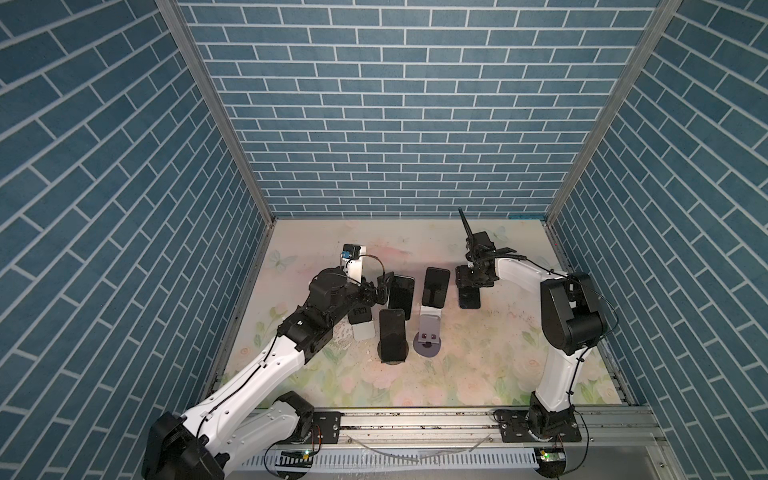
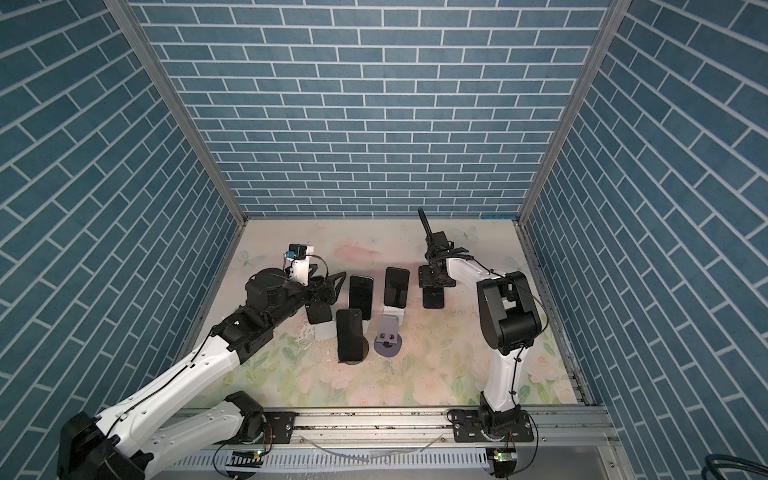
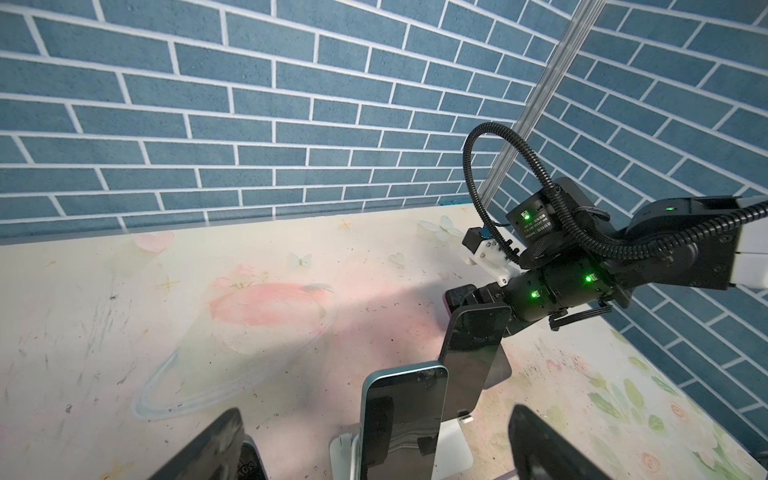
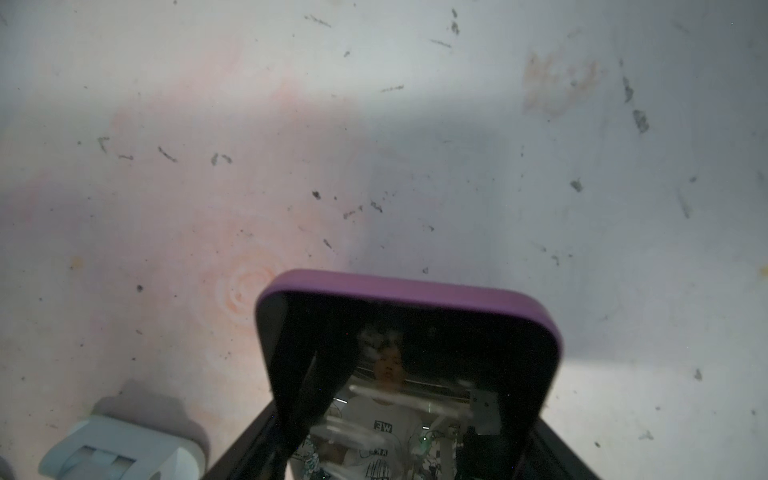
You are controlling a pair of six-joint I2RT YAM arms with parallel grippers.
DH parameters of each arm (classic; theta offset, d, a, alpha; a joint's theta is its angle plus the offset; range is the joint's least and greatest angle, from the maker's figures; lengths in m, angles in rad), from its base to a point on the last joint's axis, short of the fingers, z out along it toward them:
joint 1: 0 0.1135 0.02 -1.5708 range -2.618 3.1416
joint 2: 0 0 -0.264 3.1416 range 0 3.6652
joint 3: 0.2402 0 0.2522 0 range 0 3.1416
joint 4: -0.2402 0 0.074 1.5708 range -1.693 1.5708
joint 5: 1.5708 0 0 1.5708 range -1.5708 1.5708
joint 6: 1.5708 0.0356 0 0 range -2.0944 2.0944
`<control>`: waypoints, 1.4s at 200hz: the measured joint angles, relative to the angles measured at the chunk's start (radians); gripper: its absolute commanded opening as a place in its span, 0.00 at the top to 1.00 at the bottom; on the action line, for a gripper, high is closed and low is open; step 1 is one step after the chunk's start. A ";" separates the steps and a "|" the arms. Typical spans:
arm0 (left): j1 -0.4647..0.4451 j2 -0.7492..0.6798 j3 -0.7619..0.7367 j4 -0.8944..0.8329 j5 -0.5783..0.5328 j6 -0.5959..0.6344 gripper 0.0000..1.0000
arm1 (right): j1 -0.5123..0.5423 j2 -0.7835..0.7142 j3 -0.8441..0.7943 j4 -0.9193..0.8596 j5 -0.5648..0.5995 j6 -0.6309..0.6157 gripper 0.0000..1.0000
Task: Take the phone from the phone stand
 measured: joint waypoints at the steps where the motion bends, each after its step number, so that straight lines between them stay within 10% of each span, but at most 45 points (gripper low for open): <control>1: 0.000 0.000 0.000 0.000 0.000 0.000 0.00 | 0.000 0.000 0.001 0.000 0.000 0.000 0.47; 280: 0.000 0.000 0.000 0.000 -0.023 0.002 0.00 | -0.002 0.082 0.013 0.076 0.048 0.029 0.42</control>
